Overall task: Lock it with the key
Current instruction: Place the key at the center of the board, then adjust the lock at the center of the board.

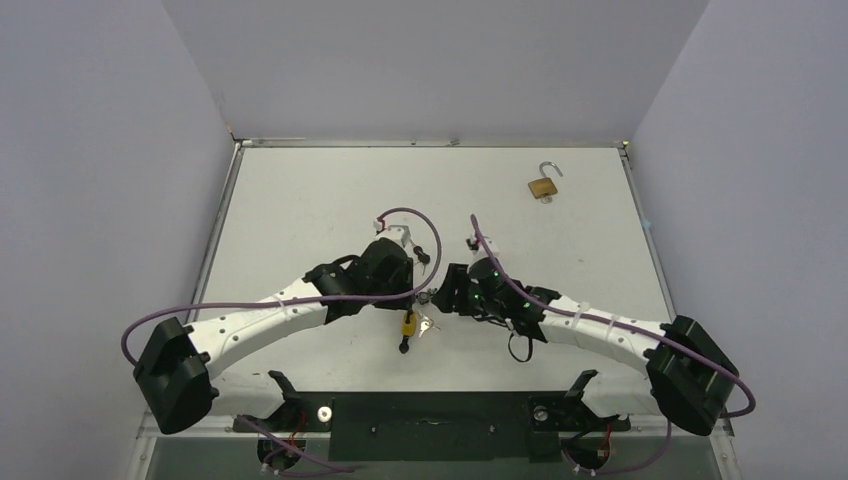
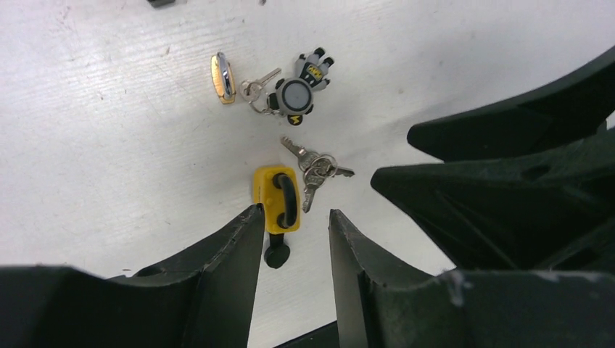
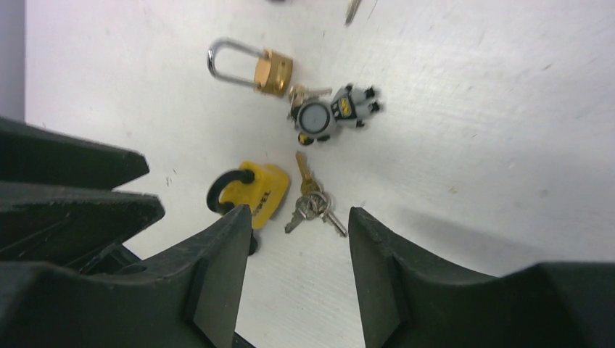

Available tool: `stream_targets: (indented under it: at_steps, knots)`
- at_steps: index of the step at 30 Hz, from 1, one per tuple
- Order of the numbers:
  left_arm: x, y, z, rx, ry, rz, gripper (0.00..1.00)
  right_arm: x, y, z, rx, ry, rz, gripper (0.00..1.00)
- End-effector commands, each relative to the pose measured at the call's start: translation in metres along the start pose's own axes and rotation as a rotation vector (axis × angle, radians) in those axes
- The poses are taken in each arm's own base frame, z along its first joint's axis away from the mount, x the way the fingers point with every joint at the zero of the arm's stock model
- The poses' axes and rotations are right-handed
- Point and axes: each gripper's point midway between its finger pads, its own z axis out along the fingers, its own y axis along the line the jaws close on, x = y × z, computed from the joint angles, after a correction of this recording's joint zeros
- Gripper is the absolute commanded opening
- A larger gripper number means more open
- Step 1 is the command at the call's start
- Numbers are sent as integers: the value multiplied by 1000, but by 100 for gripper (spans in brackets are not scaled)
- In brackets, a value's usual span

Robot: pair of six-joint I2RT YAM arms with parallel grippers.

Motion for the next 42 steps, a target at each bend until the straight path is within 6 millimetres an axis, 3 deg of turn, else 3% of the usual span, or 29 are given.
stream_targets:
  at_steps: [1, 6, 9, 13, 15, 16, 17, 18, 19, 20, 21, 22, 23, 24, 25, 26, 28, 34, 36, 40, 42]
  knots:
    - [-39, -19, -35, 74, -103, 6, 37, -64, -6, -25, 33, -172, 35, 50]
    - [-67, -31, -66, 151, -168, -2, 42, -128, -55, -48, 177, -313, 154, 62]
    - [-84, -36, -81, 196, -197, -3, 46, -183, -110, -66, 329, -441, 283, 67]
    - [-102, -36, -92, 234, -220, 2, 49, -240, -176, -79, 555, -542, 344, 72]
    - [-110, -37, -96, 255, -226, 4, 50, -262, -206, -73, 626, -536, 363, 74]
    - [-113, -35, -97, 263, -226, 7, 50, -258, -225, -55, 667, -481, 367, 74]
    - [-117, -36, -101, 270, -236, 8, 50, -284, -231, -59, 655, -513, 377, 75]
    - [-120, -35, -103, 276, -238, 9, 50, -278, -249, -41, 685, -454, 381, 75]
    - [-124, -35, -105, 282, -245, 8, 50, -303, -252, -46, 676, -482, 383, 76]
    - [-125, -34, -106, 288, -244, 6, 50, -301, -268, -32, 705, -442, 374, 76]
    - [-127, -36, -109, 296, -249, 6, 50, -325, -266, -36, 703, -474, 361, 78]
    - [-129, -35, -110, 299, -247, 3, 50, -321, -283, -23, 734, -436, 354, 78]
    - [-130, -35, -111, 302, -250, 3, 50, -341, -282, -25, 730, -454, 349, 79]
    - [-132, -34, -112, 303, -250, 1, 50, -336, -298, -10, 747, -412, 358, 79]
    - [-134, -35, -113, 305, -250, 1, 50, -353, -296, -12, 736, -427, 358, 80]
    - [-136, -34, -113, 307, -250, 0, 50, -347, -311, 3, 738, -386, 371, 80]
    - [-138, -33, -113, 307, -248, -2, 50, -366, -316, 11, 720, -397, 364, 80]
    - [-145, -31, -107, 306, -226, 0, 50, -363, -334, 57, 682, -303, 342, 79]
    - [-148, -31, -104, 302, -217, 2, 50, -362, -350, 61, 660, -289, 378, 77]
    - [-155, -31, -97, 303, -204, -1, 50, -360, -350, 71, 605, -262, 394, 75]
    - [-159, -32, -94, 308, -206, -6, 50, -349, -352, 73, 615, -225, 410, 74]
